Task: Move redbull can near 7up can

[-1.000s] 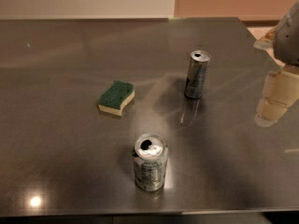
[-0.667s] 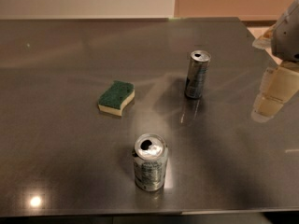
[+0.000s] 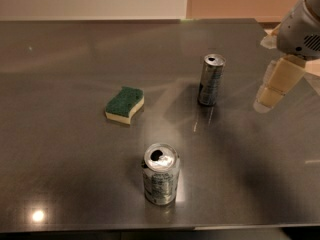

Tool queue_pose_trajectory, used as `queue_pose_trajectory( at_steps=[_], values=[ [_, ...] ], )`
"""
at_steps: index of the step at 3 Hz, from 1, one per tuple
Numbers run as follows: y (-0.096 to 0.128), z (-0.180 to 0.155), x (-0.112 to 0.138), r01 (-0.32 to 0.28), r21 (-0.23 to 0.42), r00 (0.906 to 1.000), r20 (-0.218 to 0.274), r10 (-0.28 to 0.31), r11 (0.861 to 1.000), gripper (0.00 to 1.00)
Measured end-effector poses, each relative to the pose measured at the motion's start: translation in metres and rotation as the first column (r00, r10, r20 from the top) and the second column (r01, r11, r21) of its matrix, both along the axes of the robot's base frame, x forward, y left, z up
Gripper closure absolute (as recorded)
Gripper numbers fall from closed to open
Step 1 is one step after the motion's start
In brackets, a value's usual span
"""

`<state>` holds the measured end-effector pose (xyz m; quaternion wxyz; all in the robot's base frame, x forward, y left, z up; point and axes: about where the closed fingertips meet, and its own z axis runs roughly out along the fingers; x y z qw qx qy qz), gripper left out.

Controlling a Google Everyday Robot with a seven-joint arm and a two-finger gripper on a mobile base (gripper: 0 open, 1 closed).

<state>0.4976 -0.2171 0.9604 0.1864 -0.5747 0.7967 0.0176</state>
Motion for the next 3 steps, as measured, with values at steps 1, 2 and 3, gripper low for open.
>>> queue_pose_trajectory(
  at_steps=[1, 2, 3],
  values=[
    [0.002, -0.009, 0.027, 0.024, 0.07, 0.9997, -0.004, -0.023, 0.997, 0.0],
    [0.012, -0.018, 0.051, 0.041, 0.124, 0.9991, 0.0, -0.042, 0.991, 0.0],
    [0.022, -0.029, 0.07, 0.054, 0.158, 0.9983, 0.012, -0.057, 0.986, 0.0]
  ],
)
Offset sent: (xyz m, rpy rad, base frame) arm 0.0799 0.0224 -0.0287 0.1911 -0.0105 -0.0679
